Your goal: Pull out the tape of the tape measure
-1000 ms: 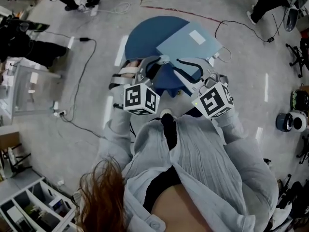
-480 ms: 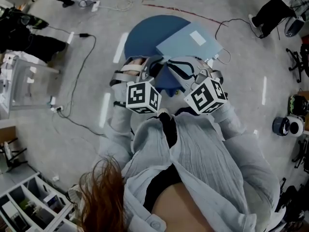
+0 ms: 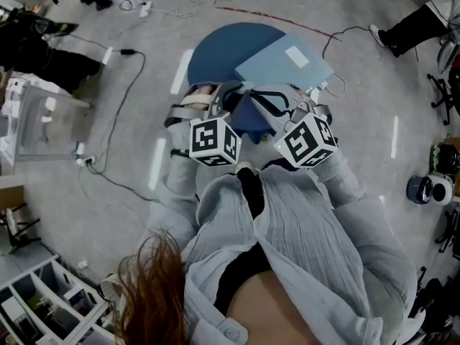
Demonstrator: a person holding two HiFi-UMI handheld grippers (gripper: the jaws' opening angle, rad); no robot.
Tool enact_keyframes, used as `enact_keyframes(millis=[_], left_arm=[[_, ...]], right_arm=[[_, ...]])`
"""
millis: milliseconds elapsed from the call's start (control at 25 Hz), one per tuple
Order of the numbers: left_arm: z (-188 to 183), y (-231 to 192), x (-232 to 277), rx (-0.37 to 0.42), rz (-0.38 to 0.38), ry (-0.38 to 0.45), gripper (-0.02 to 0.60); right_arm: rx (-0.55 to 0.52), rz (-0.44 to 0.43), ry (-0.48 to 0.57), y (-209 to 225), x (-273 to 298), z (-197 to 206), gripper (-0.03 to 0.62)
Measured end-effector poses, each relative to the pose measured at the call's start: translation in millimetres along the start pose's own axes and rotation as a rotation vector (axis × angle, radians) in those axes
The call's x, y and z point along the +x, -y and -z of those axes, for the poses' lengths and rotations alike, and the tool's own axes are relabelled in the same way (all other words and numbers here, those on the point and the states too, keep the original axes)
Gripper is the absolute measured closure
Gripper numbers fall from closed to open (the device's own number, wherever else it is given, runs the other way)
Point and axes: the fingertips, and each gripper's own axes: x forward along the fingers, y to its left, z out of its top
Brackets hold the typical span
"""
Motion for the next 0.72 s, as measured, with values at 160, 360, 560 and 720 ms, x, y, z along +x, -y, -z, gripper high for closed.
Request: enact_keyframes(millis=[160,360,560,720], left_arm=[[8.3,0.6,2.0,-0.018,0.004,-0.022,0.494],[19.1,1.5,1.8,-0.036,0.012,-0.043,0.494],[27.8,-0.8,3.4,-0.057,0.017,-0.05,0.494],[35.1,-1.1,4.1,-0.08,0.024,-0.057,0.494]], right_arm=[[-0.009,-0.011,0.002,0.0,2.3,-0.9,0.579],[-0.011,-0.021,0.016,-1.7,3.6,-8.3,0.579],[-0.003,-0.019,0.014,1.8,5.4,-10.7,0.579],[0.025,-0.013,0.012,5.2,3.3,-8.0,0.579]])
